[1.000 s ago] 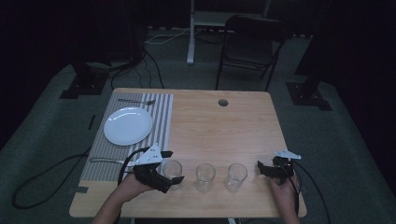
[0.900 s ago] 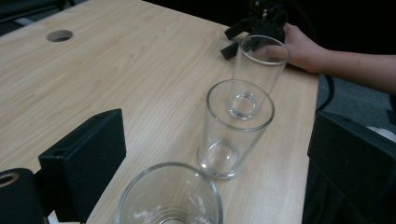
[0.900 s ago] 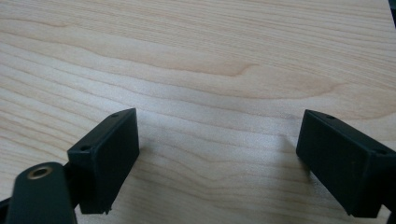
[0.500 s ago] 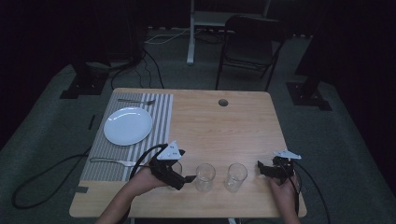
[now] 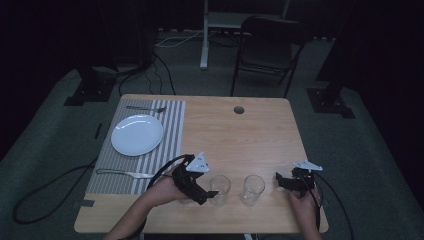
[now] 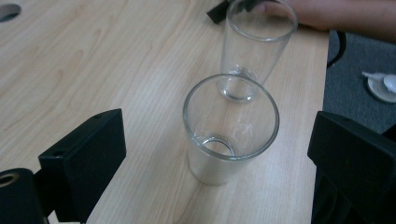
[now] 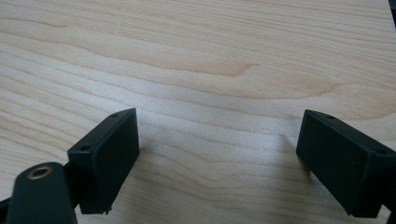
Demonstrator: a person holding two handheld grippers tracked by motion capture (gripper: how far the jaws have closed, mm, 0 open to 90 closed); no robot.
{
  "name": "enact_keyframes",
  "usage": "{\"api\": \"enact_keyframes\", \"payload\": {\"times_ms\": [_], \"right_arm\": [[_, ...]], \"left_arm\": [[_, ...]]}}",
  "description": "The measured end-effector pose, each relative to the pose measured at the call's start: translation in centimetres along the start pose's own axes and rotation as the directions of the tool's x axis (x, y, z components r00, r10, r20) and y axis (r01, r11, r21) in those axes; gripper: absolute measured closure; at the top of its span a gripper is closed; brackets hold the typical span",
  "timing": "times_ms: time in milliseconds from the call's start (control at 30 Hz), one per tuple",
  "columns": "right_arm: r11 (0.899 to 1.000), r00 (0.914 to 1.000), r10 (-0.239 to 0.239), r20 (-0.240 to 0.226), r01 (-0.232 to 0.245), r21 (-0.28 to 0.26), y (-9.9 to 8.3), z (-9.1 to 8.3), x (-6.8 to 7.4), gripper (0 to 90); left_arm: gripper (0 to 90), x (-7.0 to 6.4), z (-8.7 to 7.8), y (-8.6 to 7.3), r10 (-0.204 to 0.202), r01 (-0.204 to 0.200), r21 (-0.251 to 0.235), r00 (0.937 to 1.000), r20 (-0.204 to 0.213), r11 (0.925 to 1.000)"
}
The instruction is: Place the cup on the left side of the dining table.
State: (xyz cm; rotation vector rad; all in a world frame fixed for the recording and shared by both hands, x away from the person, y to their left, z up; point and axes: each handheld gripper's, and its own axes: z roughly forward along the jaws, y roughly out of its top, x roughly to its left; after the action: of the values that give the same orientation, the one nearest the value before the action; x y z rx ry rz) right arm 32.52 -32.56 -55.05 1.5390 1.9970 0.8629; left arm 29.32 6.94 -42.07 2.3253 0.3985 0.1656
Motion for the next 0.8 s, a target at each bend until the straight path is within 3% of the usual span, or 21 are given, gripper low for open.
{"api": "enact_keyframes", "payload": {"times_ms": [367, 800], "right_arm": [[1.0, 1.0, 0.0, 0.0, 0.0, 0.0, 0.0, 0.0, 0.0, 12.8], [1.0, 1.0, 0.0, 0.0, 0.0, 0.0, 0.0, 0.0, 0.0, 12.8]], "left_arm": [[4.7, -0.8, 1.9, 1.8, 0.052, -0.054, 0.095, 0.9982, 0.03, 0.994], [6.8, -1.0, 4.0, 2.7, 0.06, -0.071, 0.207, 0.9966, 0.057, 0.9758]]}}
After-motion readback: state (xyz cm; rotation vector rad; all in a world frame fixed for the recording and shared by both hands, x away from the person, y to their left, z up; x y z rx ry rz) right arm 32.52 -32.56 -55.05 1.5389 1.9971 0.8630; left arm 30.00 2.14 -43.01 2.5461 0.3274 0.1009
